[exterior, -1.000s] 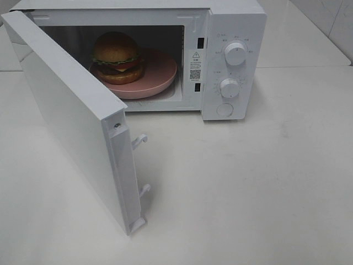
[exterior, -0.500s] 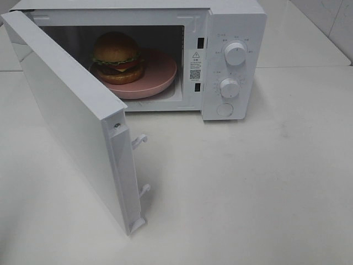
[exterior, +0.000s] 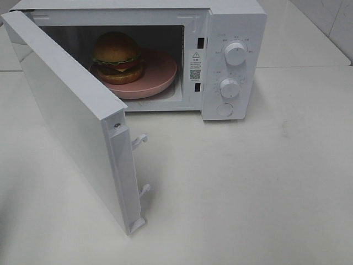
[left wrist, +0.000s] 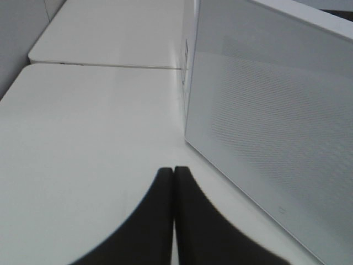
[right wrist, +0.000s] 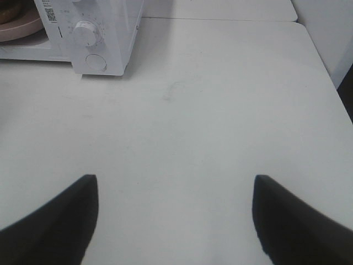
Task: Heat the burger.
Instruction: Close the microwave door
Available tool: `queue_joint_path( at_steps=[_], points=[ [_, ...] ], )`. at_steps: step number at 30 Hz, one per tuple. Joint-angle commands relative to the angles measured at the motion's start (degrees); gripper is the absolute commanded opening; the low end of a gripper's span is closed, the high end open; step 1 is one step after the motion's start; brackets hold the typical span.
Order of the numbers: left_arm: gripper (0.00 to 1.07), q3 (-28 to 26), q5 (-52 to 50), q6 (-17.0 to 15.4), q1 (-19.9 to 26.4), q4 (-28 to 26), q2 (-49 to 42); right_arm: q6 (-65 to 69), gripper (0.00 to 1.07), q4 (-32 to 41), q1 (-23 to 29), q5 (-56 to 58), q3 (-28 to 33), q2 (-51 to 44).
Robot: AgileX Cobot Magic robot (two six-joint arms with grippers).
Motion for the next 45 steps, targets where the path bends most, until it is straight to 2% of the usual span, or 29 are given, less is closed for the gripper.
queue_joint_path(
  at_steps=[1,3,5,7,8,11,13,14,16,17,19,20,22,25,30,33,35,38,39,45],
  points=[
    [0.00,1.1,-9.9,1.3,-0.3,-0.7,4.6,-0.6,0.75,0.1,-0.5,-0.3,0.2,-1.6],
    [0.00,1.1,-11.2,1.3,-0.3,-0.6,5.7,-0.6,0.75,0.1,-0.5,-0.3,0.2,-1.6],
    [0.00,1.1,-16.4,1.0,-0.3,-0.1,12.1,-0.6,0.75,0.1,-0.5,-0.3,0.2,-1.6],
    [0.00,1.1,-17.5,0.9,-0.3,0.1,13.5,-0.6,0.75,0.1,-0.5,-0.3,0.2,-1.6],
    [0.00,1.1,-20.7,0.2,-1.5,0.5,16.4,-0.6,0.75,0.1,-0.5,-0.3,0.2,-1.6],
    [0.00,1.1,-22.0,-0.3,-2.3,0.9,17.6,-0.6,0.75,0.1,-0.5,-0.3,0.2,-1.6],
    [0.00,1.1,-26.4,-1.9,-6.5,4.2,22.1,-0.6,0.75,0.1,-0.5,-0.3,0.2,-1.6],
    [0.00,1.1,-26.4,-1.9,-6.5,4.2,22.1,-0.6,0.75,0.1,-0.5,-0.3,0.2,-1.6],
    [0.00,1.1,-32.4,-5.1,-11.2,9.2,27.8,-0.6,0.75,0.1,-0.5,-0.3,0.2,-1.6],
    [0.00,1.1,-32.4,-5.1,-11.2,9.2,27.8,-0.6,0.75,0.1,-0.5,-0.3,0.2,-1.6],
    [0.00,1.1,-36.9,-9.2,-13.3,10.8,32.4,-0.6,0.75,0.1,-0.5,-0.3,0.2,-1.6],
    [0.00,1.1,-36.9,-9.2,-13.3,10.8,32.4,-0.6,0.75,0.1,-0.5,-0.3,0.2,-1.6],
    [0.00,1.1,-41.9,-12.0,-14.4,12.4,36.6,-0.6,0.75,0.1,-0.5,-0.3,0.2,-1.6],
    [0.00,1.1,-43.6,-12.4,-14.9,12.9,38.1,-0.6,0.75,0.1,-0.5,-0.3,0.2,-1.6],
    [0.00,-0.4,-51.6,-12.6,-21.5,13.1,47.7,-0.6,0.75,0.1,-0.5,-0.3,0.2,-1.6],
    [0.00,-0.8,-52.4,-12.6,-22.6,12.3,48.8,-0.6,0.75,0.1,-0.5,-0.3,0.2,-1.6],
    [0.00,-3.4,-54.8,-11.0,-27.6,8.0,52.9,-0.6,0.75,0.1,-0.5,-0.3,0.2,-1.6],
    [0.00,-4.1,-54.9,-10.4,-28.6,7.2,53.9,-0.6,0.75,0.1,-0.5,-0.3,0.2,-1.6],
    [0.00,-5.6,-55.0,-9.1,-30.4,5.7,55.7,-0.6,0.75,0.1,-0.5,-0.3,0.2,-1.6],
    [0.00,-11.0,-56.6,-8.9,-34.7,4.4,61.5,-0.6,0.75,0.1,-0.5,-0.3,0.2,-1.6]
  ],
)
